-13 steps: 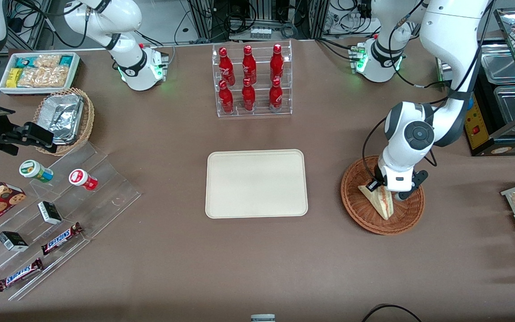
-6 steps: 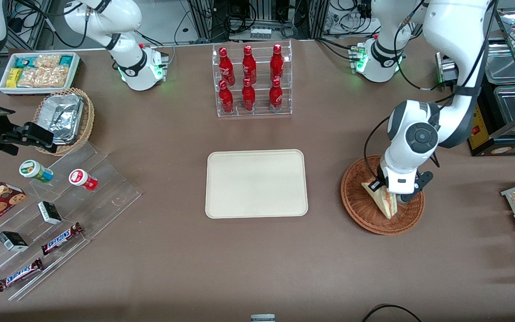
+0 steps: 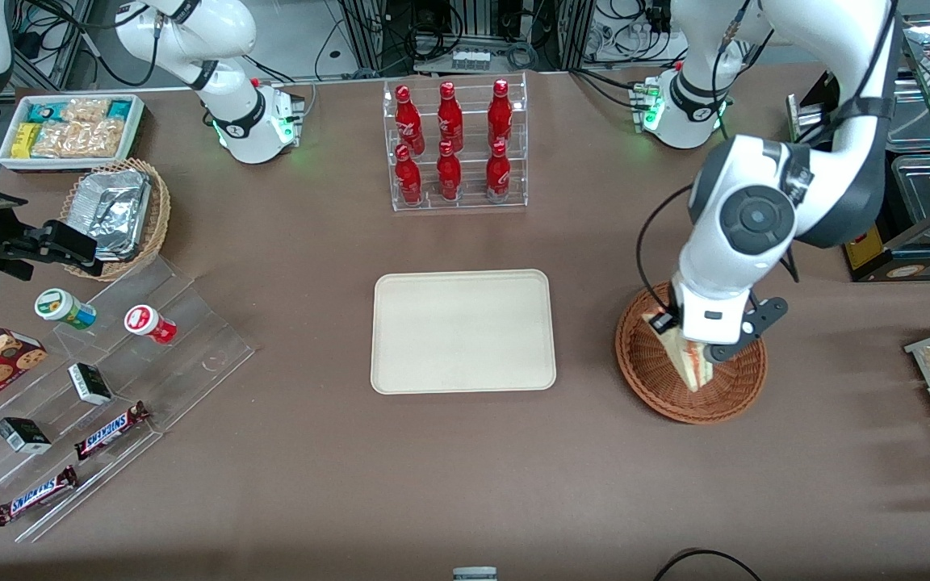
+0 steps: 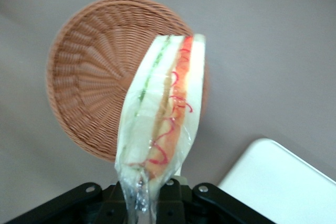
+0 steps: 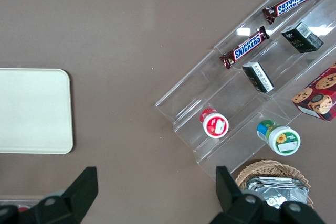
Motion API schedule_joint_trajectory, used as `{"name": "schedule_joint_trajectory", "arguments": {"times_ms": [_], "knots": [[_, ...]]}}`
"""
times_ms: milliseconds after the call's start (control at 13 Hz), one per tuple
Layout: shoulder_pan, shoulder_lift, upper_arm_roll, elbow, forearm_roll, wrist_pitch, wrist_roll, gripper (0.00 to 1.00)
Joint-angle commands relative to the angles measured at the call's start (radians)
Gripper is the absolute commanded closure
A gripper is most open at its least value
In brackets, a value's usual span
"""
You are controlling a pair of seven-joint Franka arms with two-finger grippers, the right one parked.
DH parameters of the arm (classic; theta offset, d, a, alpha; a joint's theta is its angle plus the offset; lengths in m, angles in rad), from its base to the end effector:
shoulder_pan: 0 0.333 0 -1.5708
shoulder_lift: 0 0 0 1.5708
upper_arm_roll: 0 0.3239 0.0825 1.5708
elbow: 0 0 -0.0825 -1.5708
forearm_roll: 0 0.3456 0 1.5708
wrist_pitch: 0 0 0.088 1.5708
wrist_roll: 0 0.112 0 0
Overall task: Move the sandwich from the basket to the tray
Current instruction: 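Lift the sandwich and carry it with the left gripper to the tray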
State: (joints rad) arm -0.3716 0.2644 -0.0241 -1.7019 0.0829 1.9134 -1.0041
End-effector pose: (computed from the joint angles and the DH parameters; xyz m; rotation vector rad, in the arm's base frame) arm 0.5538 -0.2232 0.4508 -2.9262 -0.8718 -0.0083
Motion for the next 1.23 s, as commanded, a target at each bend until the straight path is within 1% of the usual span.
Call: {"name": "schedule_joint_trajectory", "arguments": {"times_ms": [0,77,154,231,385,462,538,846,1077,1154], "knots": [[-0.111,0.081,0.010,0.071,-0.011,-0.016,-0.036,1.00],[-0.154,0.122,0.012,0.083,0.000,0.001,-0.065,1.00],[-0.183,0.165,0.012,0.138,0.005,0.030,-0.089,1.00],[-0.210,0.206,0.012,0.184,0.005,0.036,-0.091,1.00],[-0.274,0.291,0.010,0.240,0.046,0.041,-0.071,1.00],[-0.309,0.338,0.012,0.278,0.049,0.047,-0.083,1.00],[-0.322,0.367,0.012,0.301,0.049,0.061,-0.087,1.00],[-0.386,0.453,0.012,0.332,0.049,0.217,-0.094,1.00],[-0.406,0.507,0.009,0.350,0.049,0.243,-0.096,1.00],[-0.433,0.515,0.012,0.352,0.051,0.243,-0.097,1.00]]}}
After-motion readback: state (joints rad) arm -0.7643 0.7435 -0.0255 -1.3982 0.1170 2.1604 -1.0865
